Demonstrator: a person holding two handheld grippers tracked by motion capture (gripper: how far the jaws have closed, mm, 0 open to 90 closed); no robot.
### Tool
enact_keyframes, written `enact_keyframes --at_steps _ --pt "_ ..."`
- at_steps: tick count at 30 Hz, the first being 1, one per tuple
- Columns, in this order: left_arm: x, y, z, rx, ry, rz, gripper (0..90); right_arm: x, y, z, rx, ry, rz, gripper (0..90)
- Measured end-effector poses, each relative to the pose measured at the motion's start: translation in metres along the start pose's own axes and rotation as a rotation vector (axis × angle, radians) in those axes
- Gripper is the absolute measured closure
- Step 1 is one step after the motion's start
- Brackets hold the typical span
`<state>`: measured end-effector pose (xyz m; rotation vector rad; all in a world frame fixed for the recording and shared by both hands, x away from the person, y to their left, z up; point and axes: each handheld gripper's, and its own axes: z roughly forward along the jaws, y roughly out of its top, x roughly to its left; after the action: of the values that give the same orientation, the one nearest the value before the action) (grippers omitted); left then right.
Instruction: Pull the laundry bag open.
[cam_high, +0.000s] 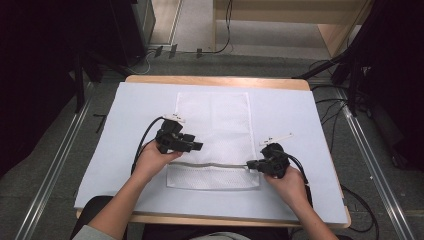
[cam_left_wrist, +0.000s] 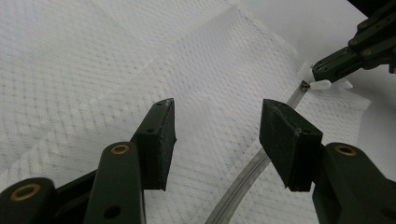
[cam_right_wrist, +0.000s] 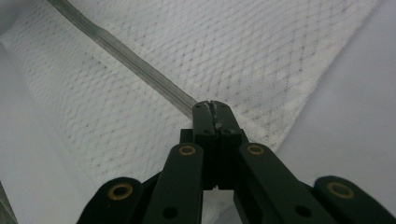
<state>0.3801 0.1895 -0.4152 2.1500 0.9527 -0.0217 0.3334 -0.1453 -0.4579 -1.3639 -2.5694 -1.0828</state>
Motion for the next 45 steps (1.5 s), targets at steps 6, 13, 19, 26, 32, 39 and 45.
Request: enact_keyframes --at_steps 6,13,19,26,32,39,45 --pt "-0.008 0.000 0.002 -0.007 0.000 0.043 51.8 0.004 0.002 0.003 0.003 0.001 -0.016 90.0" --pt "-0.014 0.002 0.004 -0.032 -0.024 0.049 50.6 0.007 0.004 0.004 -0.011 0.010 -0.036 90.0" --pt "-0.018 0.004 0.008 -0.025 -0.050 0.042 49.0 0.002 0.002 -0.005 -0.043 -0.007 -0.030 90.0" --pt "-0.028 0.009 0.019 0.006 -0.095 0.013 50.9 -0.002 -0.003 -0.009 -0.041 -0.042 -0.033 90.0" --pt "-0.038 0.013 0.031 0.017 -0.118 0.018 52.2 -0.007 -0.008 -0.006 -0.024 -0.064 -0.039 90.0" --pt "-0.054 0.013 0.049 0.066 -0.121 0.048 59.3 -0.008 -0.011 0.000 -0.012 -0.062 -0.061 90.0" --pt "-0.061 0.013 0.063 0.083 -0.150 0.042 70.9 -0.009 -0.012 0.000 -0.022 -0.052 -0.070 90.0"
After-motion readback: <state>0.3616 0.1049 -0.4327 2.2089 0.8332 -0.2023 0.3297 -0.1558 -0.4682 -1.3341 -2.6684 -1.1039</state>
